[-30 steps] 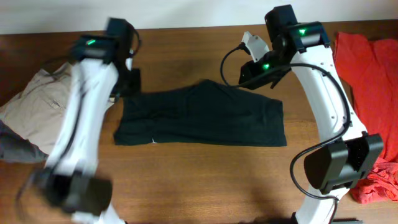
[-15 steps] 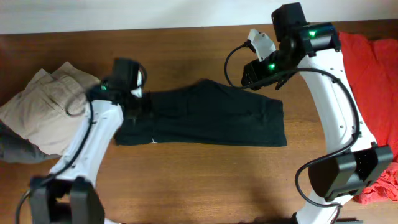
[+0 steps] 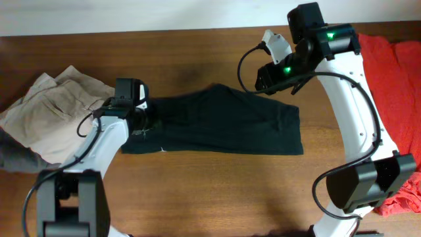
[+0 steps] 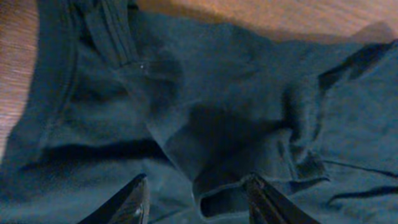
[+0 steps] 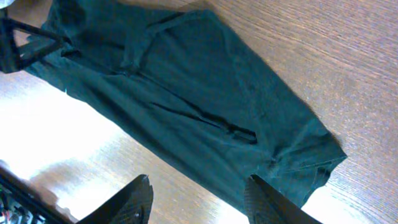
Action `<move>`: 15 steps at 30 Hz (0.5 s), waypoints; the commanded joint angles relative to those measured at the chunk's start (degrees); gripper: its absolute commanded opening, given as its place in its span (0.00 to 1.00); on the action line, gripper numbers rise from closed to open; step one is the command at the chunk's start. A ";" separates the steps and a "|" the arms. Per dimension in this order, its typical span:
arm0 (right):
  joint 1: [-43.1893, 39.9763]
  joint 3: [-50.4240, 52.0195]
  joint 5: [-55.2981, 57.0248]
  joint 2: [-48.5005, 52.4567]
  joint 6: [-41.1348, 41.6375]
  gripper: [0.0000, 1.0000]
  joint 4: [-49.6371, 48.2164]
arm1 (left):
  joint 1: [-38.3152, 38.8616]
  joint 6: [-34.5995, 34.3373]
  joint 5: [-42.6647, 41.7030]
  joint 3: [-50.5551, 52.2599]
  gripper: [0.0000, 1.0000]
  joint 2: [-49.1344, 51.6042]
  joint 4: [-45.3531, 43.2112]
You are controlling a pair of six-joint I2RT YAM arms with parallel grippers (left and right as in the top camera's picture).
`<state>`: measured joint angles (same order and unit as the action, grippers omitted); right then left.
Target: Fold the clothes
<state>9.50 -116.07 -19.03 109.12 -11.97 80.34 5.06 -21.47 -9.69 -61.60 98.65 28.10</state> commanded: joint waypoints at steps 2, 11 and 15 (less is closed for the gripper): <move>-0.24 -0.28 0.46 -1.11 0.46 0.53 -0.20 | 0.02 -0.74 -1.46 0.46 0.50 3.69 -1.44; -0.24 -0.28 0.46 -1.07 0.46 0.53 -0.17 | 0.02 -0.74 -0.74 0.46 0.50 6.80 -5.25; -0.24 -0.28 0.46 -1.07 0.46 0.53 -0.17 | 0.02 -0.74 -0.55 0.46 0.50 6.80 -7.76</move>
<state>9.50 -116.07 -19.03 109.12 -11.94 80.34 5.06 -21.74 -10.52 -61.39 104.81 21.58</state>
